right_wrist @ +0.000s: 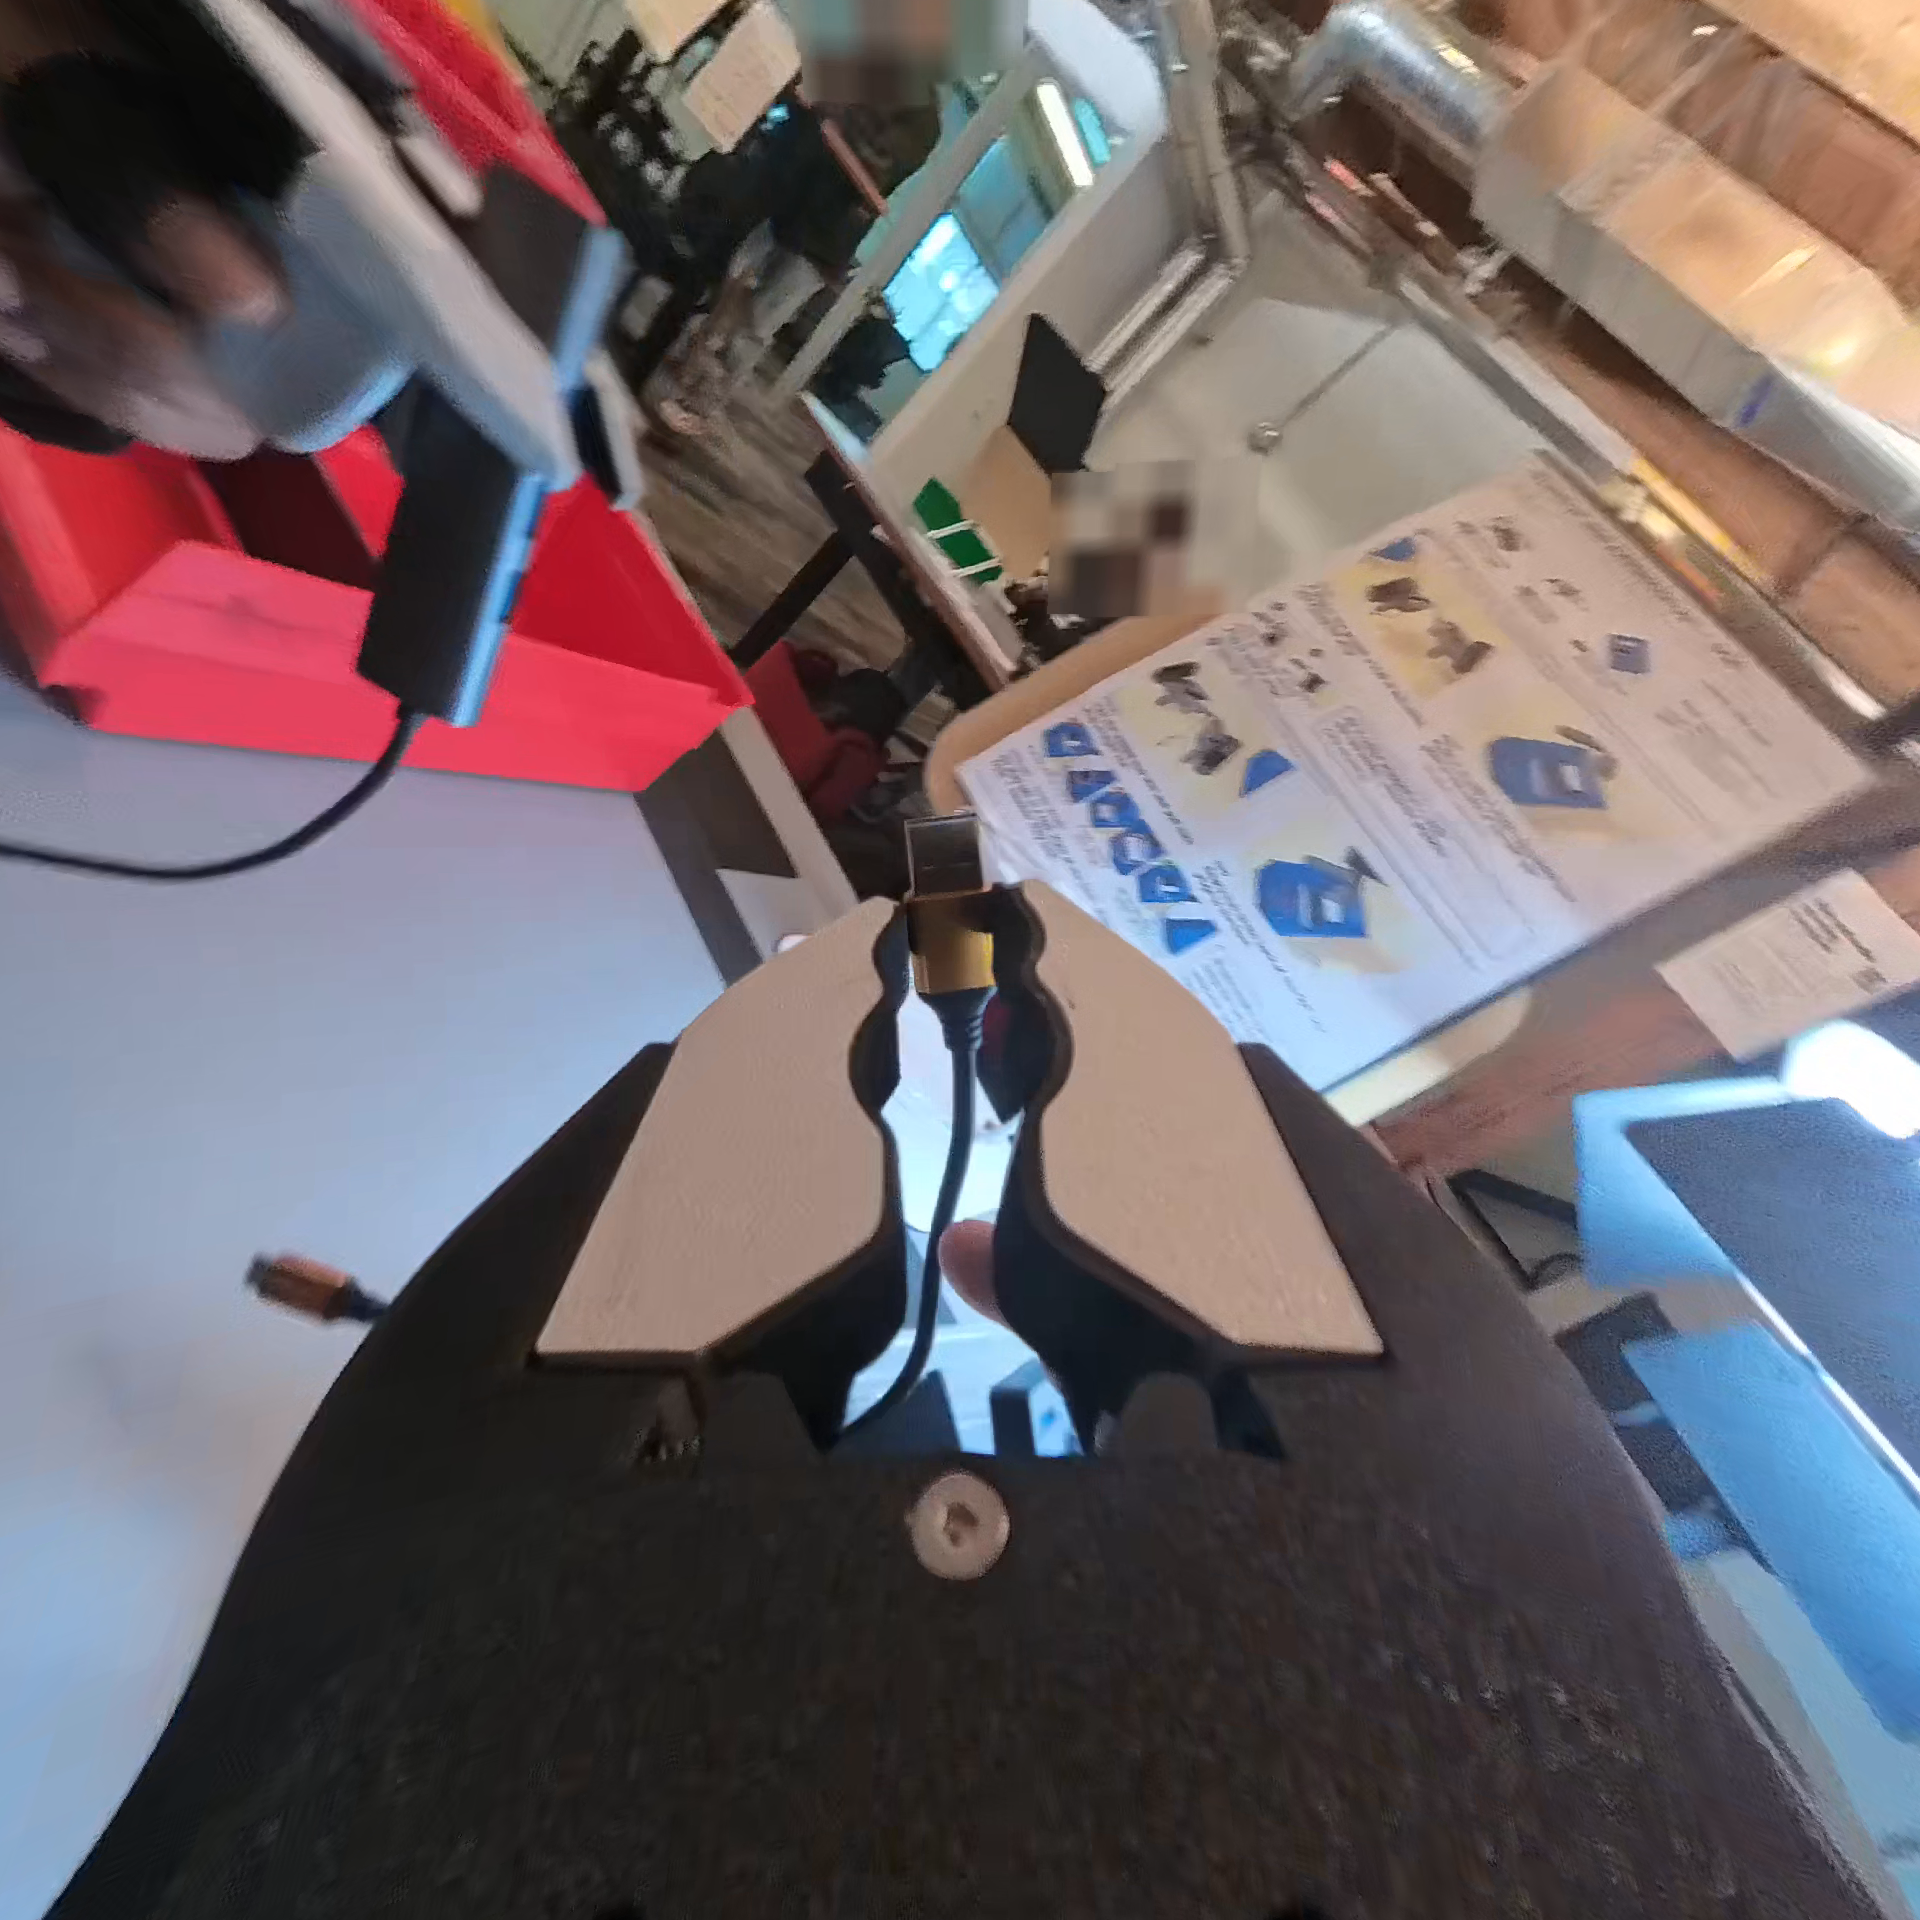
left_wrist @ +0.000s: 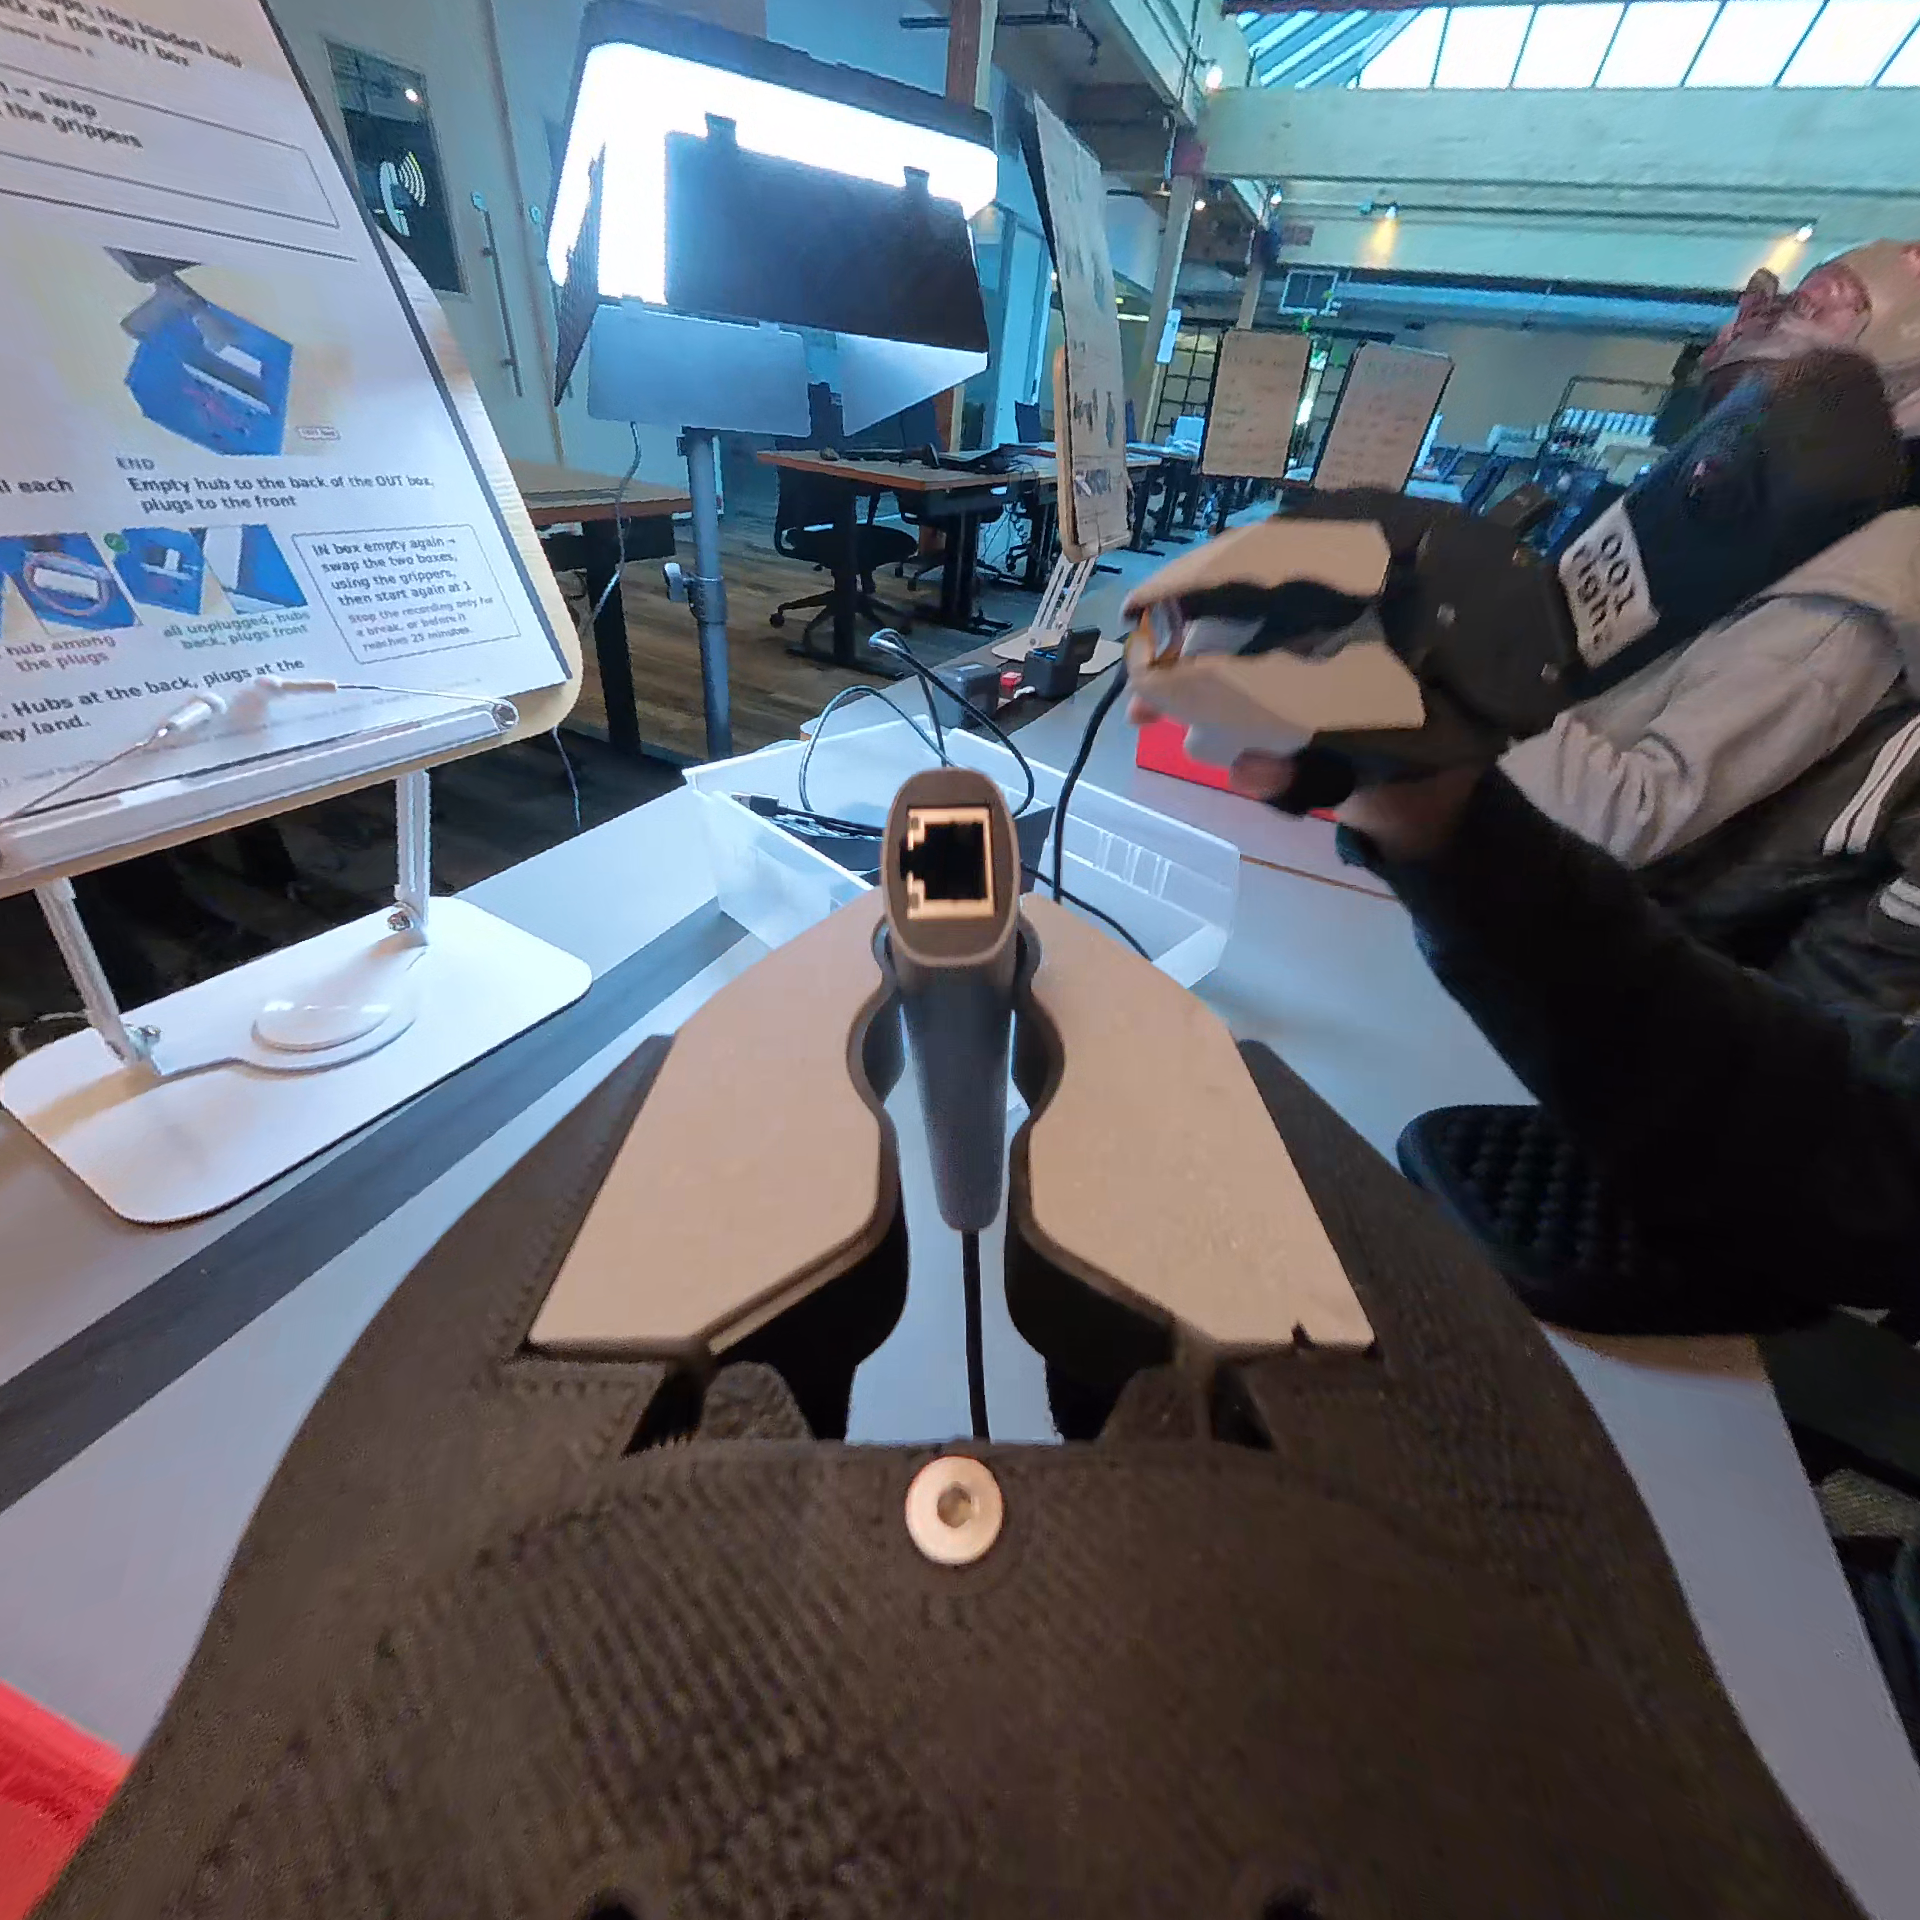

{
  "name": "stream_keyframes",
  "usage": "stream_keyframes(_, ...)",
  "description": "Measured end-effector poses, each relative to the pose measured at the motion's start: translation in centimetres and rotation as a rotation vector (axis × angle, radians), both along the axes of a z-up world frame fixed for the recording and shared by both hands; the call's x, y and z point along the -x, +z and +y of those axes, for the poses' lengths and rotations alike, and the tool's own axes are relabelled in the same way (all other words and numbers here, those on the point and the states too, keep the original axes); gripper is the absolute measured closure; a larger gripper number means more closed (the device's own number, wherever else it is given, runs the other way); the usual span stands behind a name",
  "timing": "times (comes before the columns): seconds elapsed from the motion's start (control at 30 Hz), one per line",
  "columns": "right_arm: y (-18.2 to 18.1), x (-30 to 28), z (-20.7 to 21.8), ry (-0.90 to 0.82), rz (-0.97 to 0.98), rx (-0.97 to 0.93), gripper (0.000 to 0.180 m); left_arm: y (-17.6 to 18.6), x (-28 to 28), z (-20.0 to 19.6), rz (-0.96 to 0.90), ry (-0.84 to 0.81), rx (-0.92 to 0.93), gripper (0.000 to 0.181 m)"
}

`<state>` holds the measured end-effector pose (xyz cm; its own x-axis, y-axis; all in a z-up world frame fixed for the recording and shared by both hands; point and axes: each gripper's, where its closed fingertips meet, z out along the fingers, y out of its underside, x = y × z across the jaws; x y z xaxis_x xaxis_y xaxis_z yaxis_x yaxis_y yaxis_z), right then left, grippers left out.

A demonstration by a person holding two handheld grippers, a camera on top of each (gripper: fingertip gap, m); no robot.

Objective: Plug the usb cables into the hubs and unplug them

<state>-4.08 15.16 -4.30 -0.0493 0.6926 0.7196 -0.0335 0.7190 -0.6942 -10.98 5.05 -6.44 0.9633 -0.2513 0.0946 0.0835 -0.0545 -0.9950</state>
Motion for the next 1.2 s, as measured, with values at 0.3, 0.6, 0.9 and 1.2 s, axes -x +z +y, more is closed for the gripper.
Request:
stream_keyframes(0.3,-0.1,-5.3,14.4,-0.525,-0.024,-0.013,0.164,0.3,0.1,-0.3,0.028,0.013,-0.028,0.165)
stream_keyframes(0.6,-7.3,-2.1,13.2,-0.337,-0.307,0.238,0.117,-0.7,-0.8,0.0,0.071,-0.025,0.003,0.165)
stream_keyframes(0.9,-1.1,-1.3,2.5,0.343,-0.116,0.687,0.154,-1.8,-1.9,0.5,0.074,-0.056,0.040,0.165)
stream_keyframes(1.2,1.3,-4.2,-4.6,0.832,-0.057,0.709,0.180,-1.2,-2.0,0.1,0.094,-0.055,0.026,0.165)
